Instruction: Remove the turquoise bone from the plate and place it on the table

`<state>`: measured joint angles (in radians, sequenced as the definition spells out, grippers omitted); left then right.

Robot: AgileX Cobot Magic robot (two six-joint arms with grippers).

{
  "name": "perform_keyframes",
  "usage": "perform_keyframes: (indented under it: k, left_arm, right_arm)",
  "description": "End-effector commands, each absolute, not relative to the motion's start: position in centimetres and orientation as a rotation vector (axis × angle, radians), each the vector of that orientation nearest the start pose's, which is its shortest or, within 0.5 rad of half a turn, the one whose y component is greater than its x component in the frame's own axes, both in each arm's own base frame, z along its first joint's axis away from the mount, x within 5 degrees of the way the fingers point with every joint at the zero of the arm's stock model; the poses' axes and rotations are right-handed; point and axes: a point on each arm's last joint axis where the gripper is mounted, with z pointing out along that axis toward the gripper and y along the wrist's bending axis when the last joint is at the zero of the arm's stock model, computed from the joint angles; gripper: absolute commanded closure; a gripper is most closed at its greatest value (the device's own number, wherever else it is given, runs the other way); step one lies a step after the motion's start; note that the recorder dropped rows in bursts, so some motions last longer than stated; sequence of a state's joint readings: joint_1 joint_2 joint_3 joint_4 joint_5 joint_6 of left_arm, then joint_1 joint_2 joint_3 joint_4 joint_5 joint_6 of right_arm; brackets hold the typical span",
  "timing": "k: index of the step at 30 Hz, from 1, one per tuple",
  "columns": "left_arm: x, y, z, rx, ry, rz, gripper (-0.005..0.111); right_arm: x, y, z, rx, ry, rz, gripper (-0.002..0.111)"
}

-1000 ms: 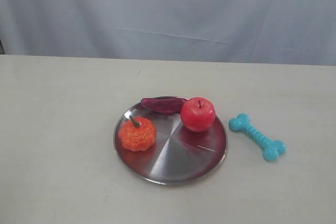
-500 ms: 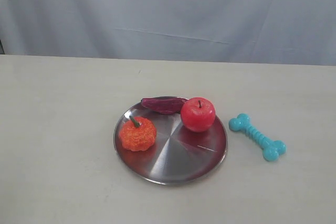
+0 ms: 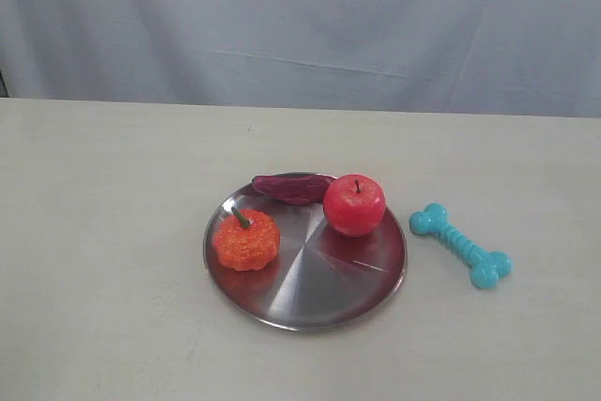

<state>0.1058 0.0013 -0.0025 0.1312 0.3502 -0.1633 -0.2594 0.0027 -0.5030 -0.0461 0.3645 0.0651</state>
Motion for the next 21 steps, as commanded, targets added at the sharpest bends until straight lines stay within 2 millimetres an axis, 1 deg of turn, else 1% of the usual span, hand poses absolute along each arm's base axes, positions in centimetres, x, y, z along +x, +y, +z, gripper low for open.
perform_keyframes:
  k: [1, 4, 7, 9, 13, 17, 18, 20, 21]
  left_arm:
    - [5.3, 0.9, 18.2, -0.159, 1.821, 0.085, 0.107]
    - [5.3, 0.9, 18.2, -0.159, 1.821, 0.085, 0.107]
    - [5.3, 0.9, 18.2, -0.159, 1.821, 0.085, 0.107]
    - [5.3, 0.9, 18.2, -0.159, 1.821, 0.085, 0.107]
    - [5.3, 0.9, 18.2, -0.159, 1.821, 0.085, 0.107]
    - [5.3, 0.9, 18.2, -0.159, 1.821, 0.085, 0.107]
    - [5.3, 0.9, 18.2, -0.159, 1.821, 0.085, 0.107]
    - [5.3, 0.9, 18.2, -0.159, 1.821, 0.085, 0.107]
    - [5.3, 0.9, 18.2, -0.159, 1.821, 0.085, 0.107]
  right_arm:
    - [0.4, -0.3, 33.0, 0.297, 1.412, -0.263, 0.109]
    - [0.7, -0.5, 32.5, 0.324, 1.414, -0.235, 0.109]
    - [1.6, -0.7, 31.2, 0.340, 1.424, -0.216, 0.109]
    - [2.4, -1.0, 29.5, 0.343, 1.444, -0.213, 0.109]
    - [4.2, -1.6, 25.3, 0.338, 1.455, -0.206, 0.109]
    - [5.2, -1.9, 21.5, 0.331, 1.454, -0.201, 0.109]
    - [5.3, -1.9, 21.4, 0.327, 1.442, -0.201, 0.109]
    - [5.3, -2.0, 20.5, 0.351, 1.539, -0.200, 0.109]
    - [5.3, -2.0, 20.4, 0.349, 1.554, -0.206, 0.109]
